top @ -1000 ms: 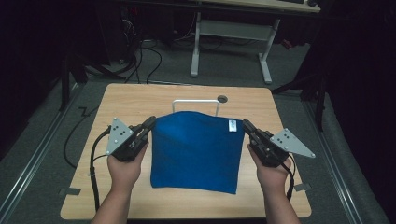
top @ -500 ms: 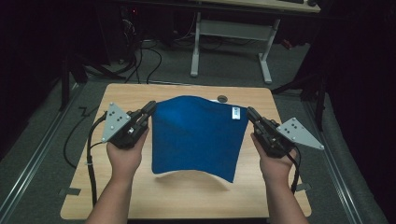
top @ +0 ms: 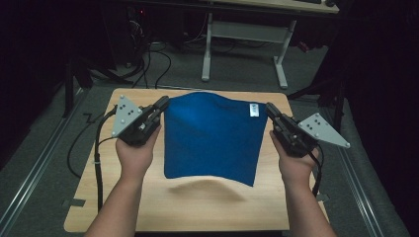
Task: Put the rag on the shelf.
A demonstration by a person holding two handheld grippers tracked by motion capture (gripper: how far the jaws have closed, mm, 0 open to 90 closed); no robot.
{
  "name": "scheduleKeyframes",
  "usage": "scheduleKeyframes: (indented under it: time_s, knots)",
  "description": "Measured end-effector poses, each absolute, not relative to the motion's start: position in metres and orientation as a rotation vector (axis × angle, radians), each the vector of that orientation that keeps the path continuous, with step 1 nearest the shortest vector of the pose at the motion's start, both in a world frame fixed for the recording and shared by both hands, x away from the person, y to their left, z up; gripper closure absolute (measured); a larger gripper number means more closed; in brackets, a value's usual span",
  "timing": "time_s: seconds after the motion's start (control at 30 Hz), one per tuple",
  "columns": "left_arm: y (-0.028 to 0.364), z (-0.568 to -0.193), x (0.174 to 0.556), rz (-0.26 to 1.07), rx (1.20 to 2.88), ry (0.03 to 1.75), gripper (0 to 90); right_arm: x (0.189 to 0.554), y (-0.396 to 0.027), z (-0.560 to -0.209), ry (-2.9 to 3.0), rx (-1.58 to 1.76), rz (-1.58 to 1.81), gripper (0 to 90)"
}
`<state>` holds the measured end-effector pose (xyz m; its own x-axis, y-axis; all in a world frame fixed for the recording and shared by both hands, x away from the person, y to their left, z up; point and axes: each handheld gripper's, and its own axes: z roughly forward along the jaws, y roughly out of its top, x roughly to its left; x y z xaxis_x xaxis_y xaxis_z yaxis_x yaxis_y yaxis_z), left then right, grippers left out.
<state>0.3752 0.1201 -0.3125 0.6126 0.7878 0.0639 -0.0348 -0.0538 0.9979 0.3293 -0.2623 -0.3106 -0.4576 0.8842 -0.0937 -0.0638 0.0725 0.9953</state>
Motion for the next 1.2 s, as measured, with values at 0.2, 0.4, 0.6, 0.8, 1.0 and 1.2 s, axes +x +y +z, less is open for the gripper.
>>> scheduleKeyframes:
  time_s: [0.2, 0.4, 0.6, 0.8, 1.0, 1.2]
  knots:
    - [0.120, -0.299, 0.398, 0.780, 1.493, 0.679, 89.5, 0.353, -0.265, -0.301, 1.539, 0.880, 1.472, 89.3]
    - [0.126, -0.288, 0.428, 0.824, 1.498, 0.703, 89.6, 0.379, -0.268, -0.292, 1.523, 0.903, 1.450, 89.3]
    - [0.128, -0.283, 0.457, 0.851, 1.521, 0.718, 89.5, 0.408, -0.266, -0.284, 1.515, 0.922, 1.418, 89.3]
    - [0.126, -0.282, 0.480, 0.870, 1.542, 0.744, 89.5, 0.431, -0.263, -0.281, 1.519, 0.935, 1.393, 89.4]
    - [0.122, -0.280, 0.503, 0.880, 1.561, 0.762, 89.5, 0.454, -0.264, -0.280, 1.526, 0.946, 1.355, 89.3]
    - [0.121, -0.297, 0.528, 0.866, 1.626, 0.802, 89.5, 0.479, -0.263, -0.284, 1.572, 0.977, 1.303, 89.4]
